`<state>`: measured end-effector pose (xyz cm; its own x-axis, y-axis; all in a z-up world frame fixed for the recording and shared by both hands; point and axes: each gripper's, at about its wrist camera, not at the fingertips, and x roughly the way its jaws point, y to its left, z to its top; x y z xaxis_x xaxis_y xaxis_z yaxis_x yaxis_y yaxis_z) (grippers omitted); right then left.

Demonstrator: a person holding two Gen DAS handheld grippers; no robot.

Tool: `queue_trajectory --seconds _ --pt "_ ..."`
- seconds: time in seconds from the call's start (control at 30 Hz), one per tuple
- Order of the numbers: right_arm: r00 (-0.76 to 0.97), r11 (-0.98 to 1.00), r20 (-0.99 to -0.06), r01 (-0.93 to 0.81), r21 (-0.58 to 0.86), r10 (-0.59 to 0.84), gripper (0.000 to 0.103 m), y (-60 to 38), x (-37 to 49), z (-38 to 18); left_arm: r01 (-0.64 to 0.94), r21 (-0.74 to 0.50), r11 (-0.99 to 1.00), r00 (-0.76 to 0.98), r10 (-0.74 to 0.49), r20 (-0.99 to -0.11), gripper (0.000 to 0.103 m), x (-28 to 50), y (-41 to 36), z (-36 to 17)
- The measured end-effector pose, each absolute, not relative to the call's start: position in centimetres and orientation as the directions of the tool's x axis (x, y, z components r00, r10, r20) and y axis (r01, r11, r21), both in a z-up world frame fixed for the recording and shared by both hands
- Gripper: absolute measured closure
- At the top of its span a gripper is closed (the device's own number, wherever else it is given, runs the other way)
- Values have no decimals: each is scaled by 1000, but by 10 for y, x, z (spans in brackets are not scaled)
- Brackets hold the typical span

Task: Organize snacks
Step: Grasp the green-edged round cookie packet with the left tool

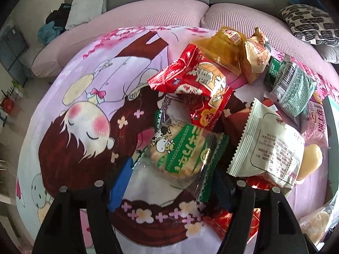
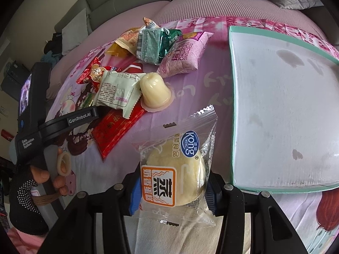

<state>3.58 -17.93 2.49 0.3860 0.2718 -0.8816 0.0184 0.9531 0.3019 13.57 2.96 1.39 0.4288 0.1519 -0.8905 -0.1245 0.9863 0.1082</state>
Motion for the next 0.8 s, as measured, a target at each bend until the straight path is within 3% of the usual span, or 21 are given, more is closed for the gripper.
queue_trajectory --seconds 0.2,0.27,0.33,0.8 --pt "382 954 -884 17 300 271 52 -178 37 24 -139 79 987 451 134 -882 28 139 34 13" --pt "379 954 -885 16 298 270 51 -178 38 23 -128 77 989 457 128 -880 33 138 34 13" --pt "378 955 -886 15 295 268 51 -177 38 23 -120 64 991 461 113 -880 47 138 33 14" --pt "383 953 -882 15 301 273 51 -178 37 24 -126 61 990 453 112 -884 51 125 29 25"
